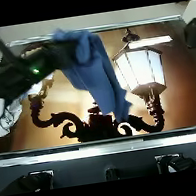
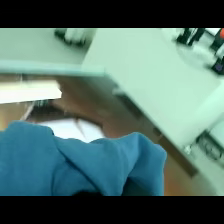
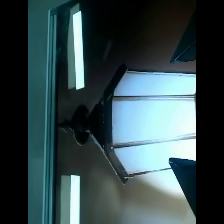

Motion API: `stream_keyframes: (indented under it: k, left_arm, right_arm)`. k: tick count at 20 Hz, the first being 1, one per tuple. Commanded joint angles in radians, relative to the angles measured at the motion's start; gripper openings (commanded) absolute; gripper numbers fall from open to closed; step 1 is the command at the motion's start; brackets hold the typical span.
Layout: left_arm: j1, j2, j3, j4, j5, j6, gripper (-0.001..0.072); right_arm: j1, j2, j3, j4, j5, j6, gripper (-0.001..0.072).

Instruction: Fold the shirts.

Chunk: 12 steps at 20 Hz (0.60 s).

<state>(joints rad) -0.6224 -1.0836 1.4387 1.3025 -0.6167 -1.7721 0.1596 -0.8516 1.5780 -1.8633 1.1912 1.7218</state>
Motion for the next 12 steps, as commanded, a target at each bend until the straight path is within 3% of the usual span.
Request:
stream_keyframes:
  k: [1,3,6,7,9,10,12]
  left_arm:
    - [0.032,-0.044,-0.124,0.053,-0.234,-0.008,0.0029]
    - [0.071,-0.050,-0.330,0.038,-0.245,-0.009,0.0029]
    - [0.112,-0.074,-0.570,-0.063,-0.160,-0.008,0.0031]
    - [0.128,-0.080,-0.588,-0.091,-0.150,-0.008,0.0089]
    - [0.178,-0.077,-0.557,-0.095,-0.175,-0.004,0.0526]
    - [0.224,-0.075,-0.511,-0.095,-0.235,0.029,0.0596]
    - [0.338,-0.074,-0.408,-0.094,-0.410,0.152,0.0596]
  right_arm:
    - [0.000,-0.030,-0.014,0.017,0.224,0.007,0.0693]
    - [0.000,-0.104,-0.097,0.113,0.251,0.005,0.0691]
    - [0.000,-0.222,-0.327,0.346,0.038,0.003,0.0691]
    - [0.000,-0.269,-0.388,0.431,-0.053,0.003,0.0692]
    - [0.000,-0.379,-0.430,0.612,-0.108,-0.057,0.0694]
    - [-0.001,-0.418,-0.430,0.665,-0.112,-0.082,0.0703]
    - [-0.002,-0.462,-0.430,0.689,-0.110,-0.089,0.0703]
